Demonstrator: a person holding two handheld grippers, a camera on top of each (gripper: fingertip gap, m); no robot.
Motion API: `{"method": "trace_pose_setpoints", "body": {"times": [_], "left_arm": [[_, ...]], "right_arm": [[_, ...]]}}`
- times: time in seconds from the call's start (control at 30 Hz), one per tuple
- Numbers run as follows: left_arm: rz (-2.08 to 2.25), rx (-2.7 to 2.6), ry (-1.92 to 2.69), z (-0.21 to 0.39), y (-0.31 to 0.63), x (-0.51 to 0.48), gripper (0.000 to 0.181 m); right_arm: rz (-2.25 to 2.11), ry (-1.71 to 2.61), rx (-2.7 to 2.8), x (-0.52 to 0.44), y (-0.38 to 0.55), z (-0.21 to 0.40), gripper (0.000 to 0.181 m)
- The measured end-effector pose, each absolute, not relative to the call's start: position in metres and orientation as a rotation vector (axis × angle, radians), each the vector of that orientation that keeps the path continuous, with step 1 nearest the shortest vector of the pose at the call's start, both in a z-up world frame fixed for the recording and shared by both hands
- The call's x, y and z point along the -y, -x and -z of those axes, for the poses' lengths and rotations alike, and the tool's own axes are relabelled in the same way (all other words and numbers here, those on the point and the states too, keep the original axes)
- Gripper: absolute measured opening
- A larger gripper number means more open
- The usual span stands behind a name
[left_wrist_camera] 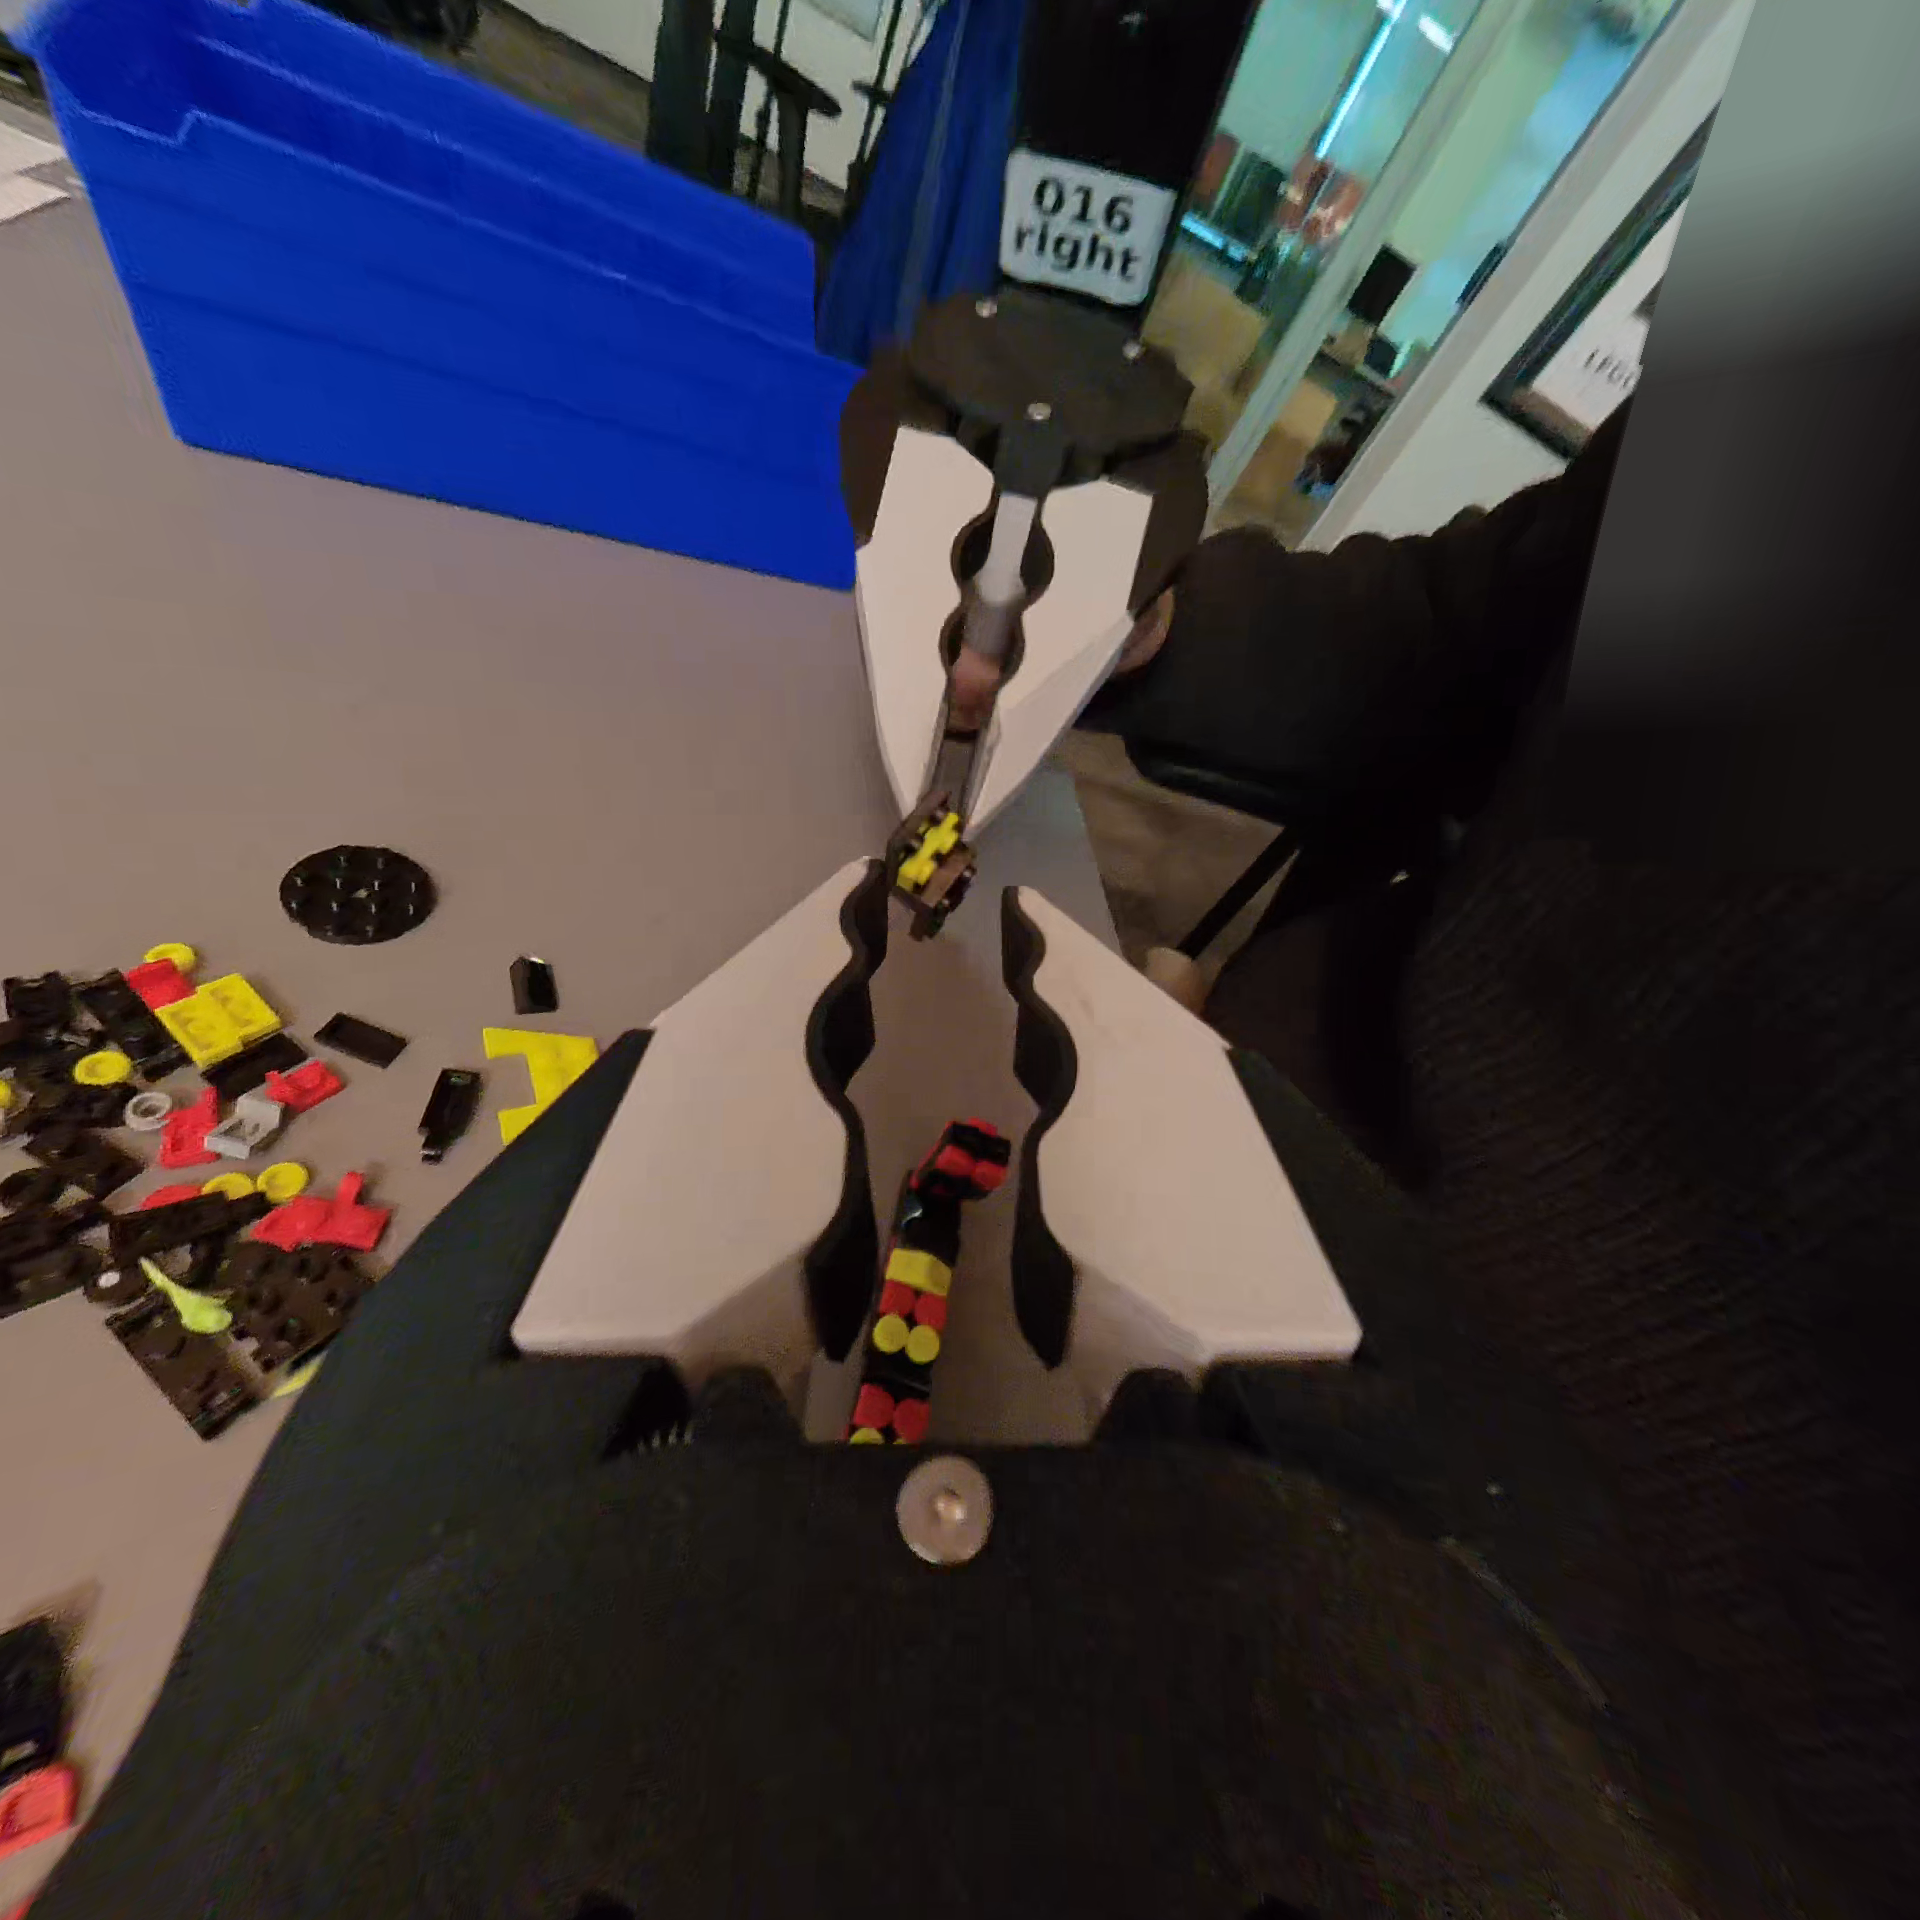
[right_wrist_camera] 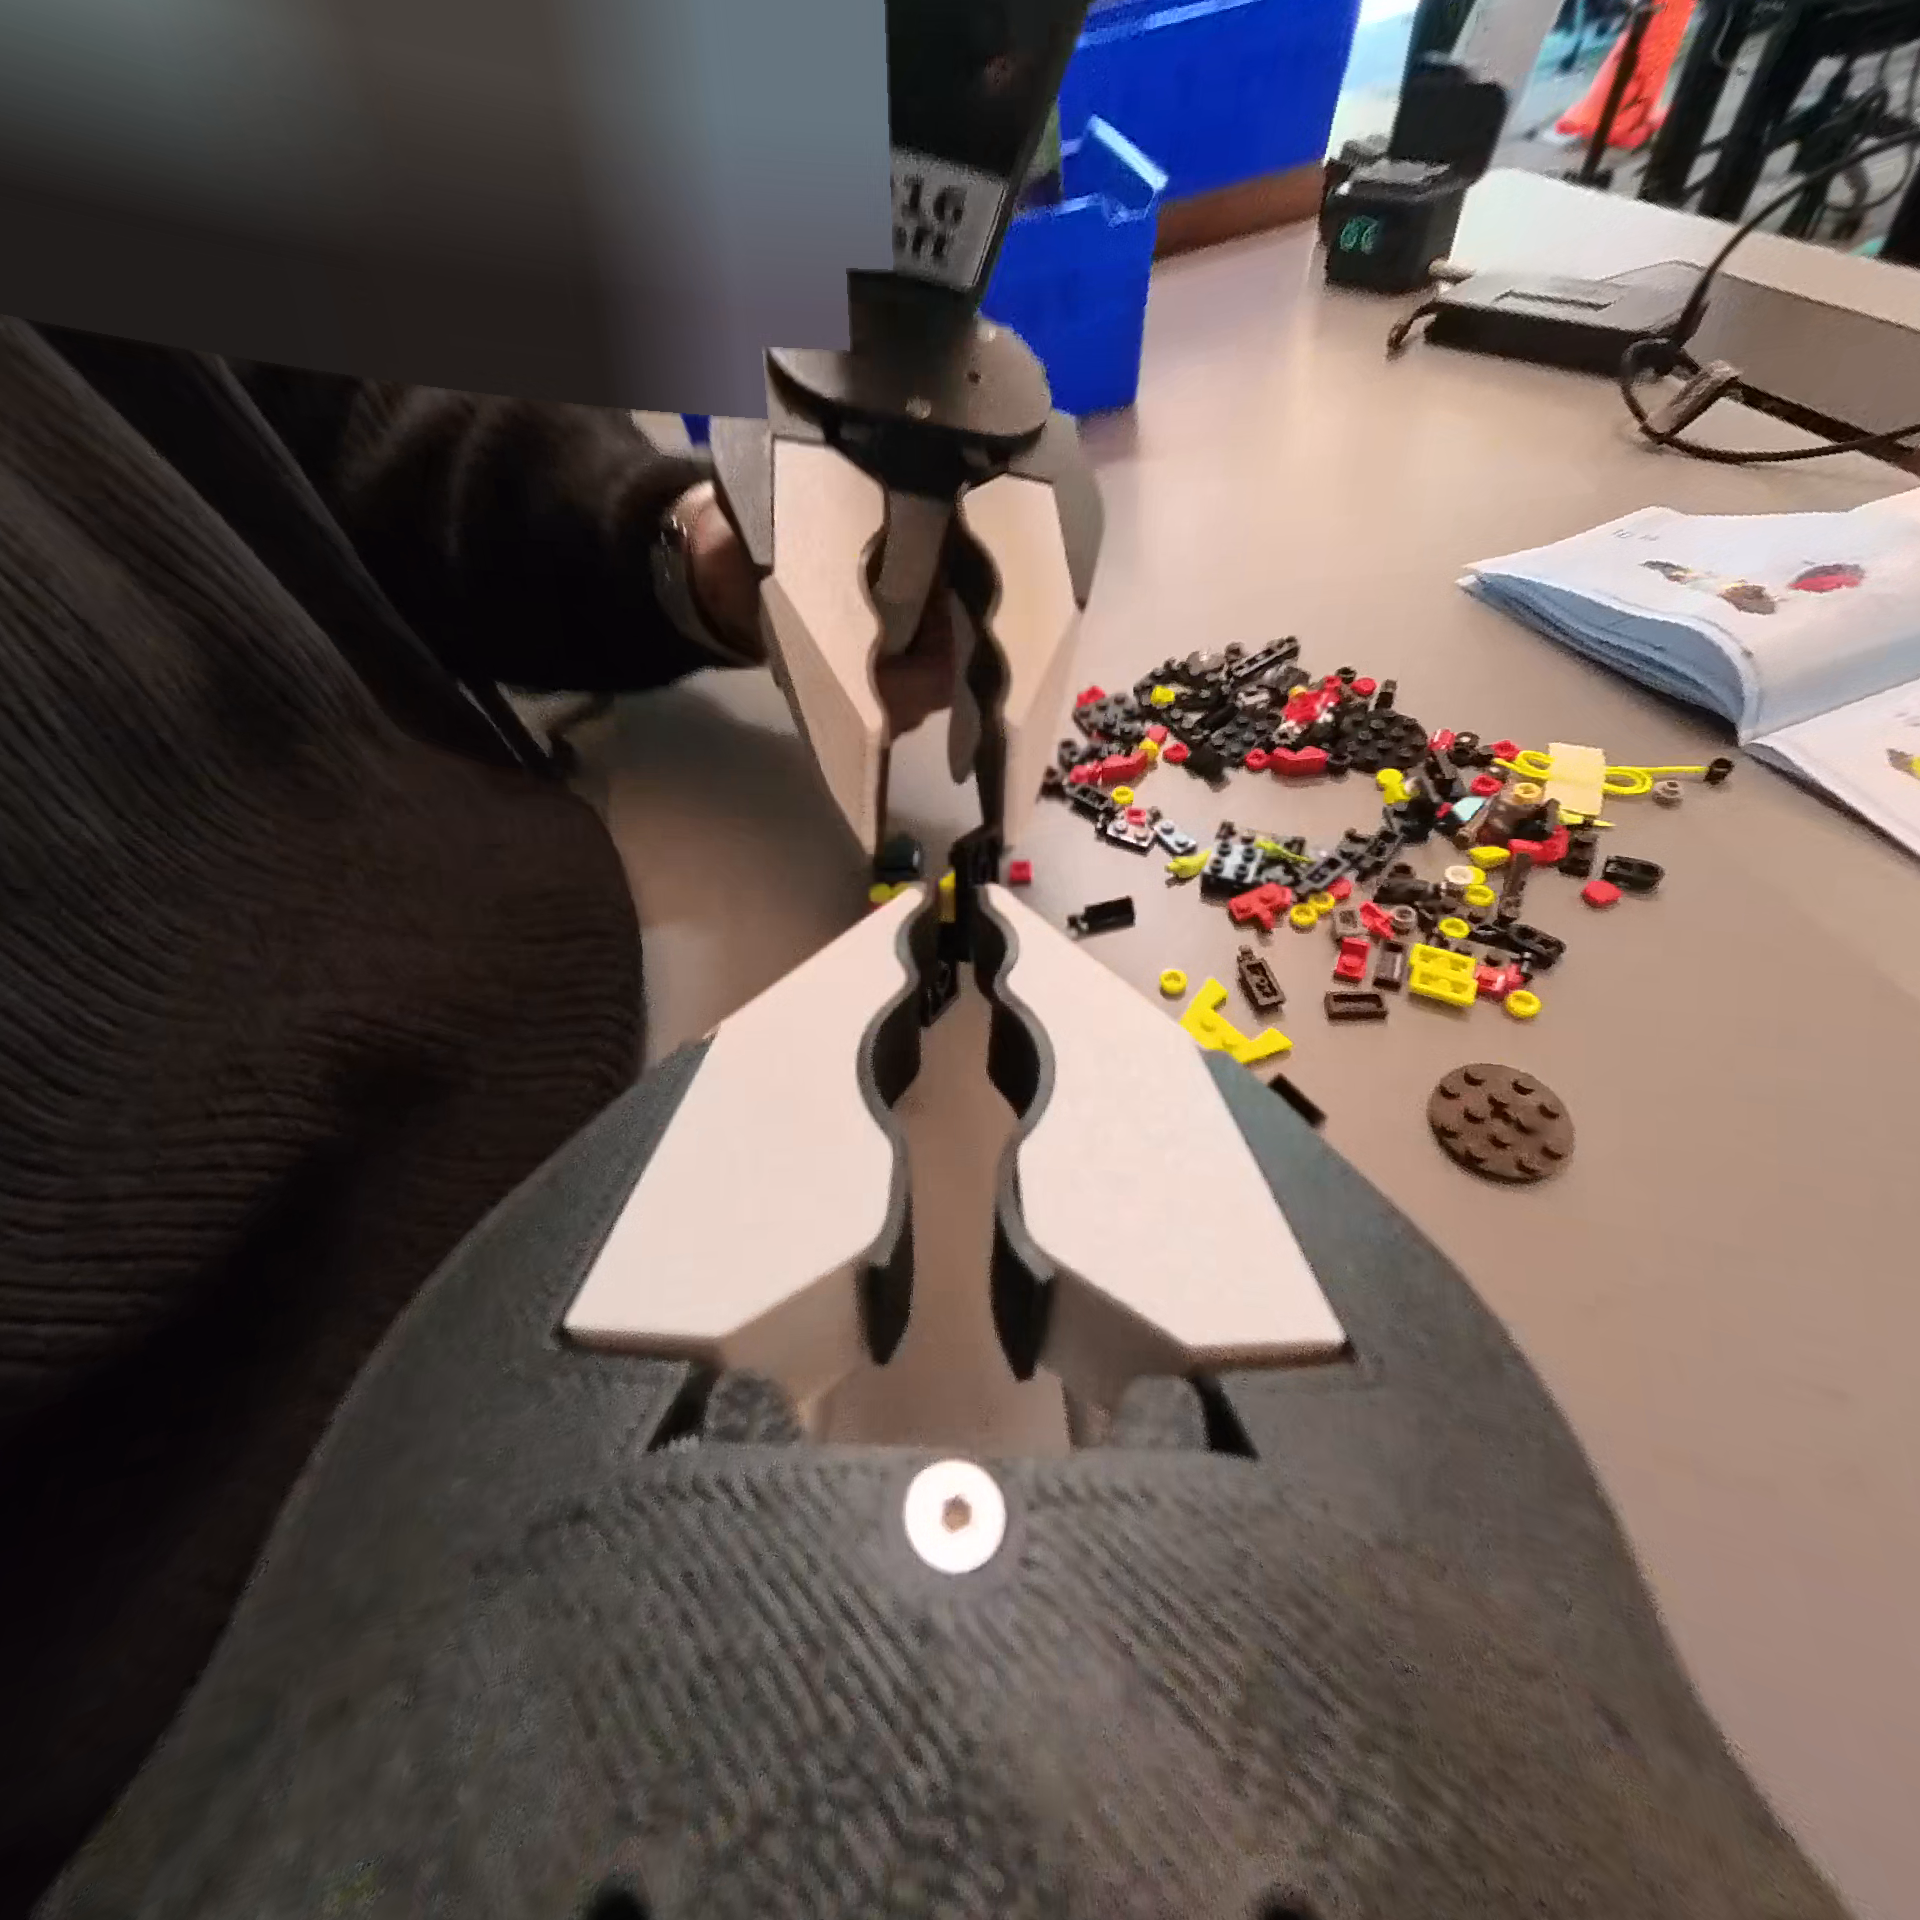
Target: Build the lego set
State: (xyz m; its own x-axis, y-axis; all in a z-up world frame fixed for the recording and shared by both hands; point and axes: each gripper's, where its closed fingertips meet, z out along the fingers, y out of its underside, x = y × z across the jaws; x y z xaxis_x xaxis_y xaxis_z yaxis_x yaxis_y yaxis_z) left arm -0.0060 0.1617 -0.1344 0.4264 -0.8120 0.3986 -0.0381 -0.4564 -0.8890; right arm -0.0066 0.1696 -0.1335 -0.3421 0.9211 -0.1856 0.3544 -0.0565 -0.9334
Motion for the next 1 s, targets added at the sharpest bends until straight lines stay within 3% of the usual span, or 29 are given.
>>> {"method": "trace_pose_setpoints", "body": {"times": [0.23, 0.37, 1.0], "left_arm": [[1.303, -0.681, 1.707, 0.117, 0.002, -0.154, 0.014], [1.324, -0.741, 1.669, 0.112, -0.002, -0.145, 0.005], [1.368, -0.754, 1.653, 0.111, -0.004, -0.141, 0.008]], "right_arm": [[-1.835, 1.379, 1.553, -0.159, 0.005, 0.112, 0.003], [-1.864, 1.339, 1.623, -0.147, 0.003, 0.114, 0.004], [-1.917, 1.286, 1.624, -0.143, -0.002, 0.107, 0.004]]}}
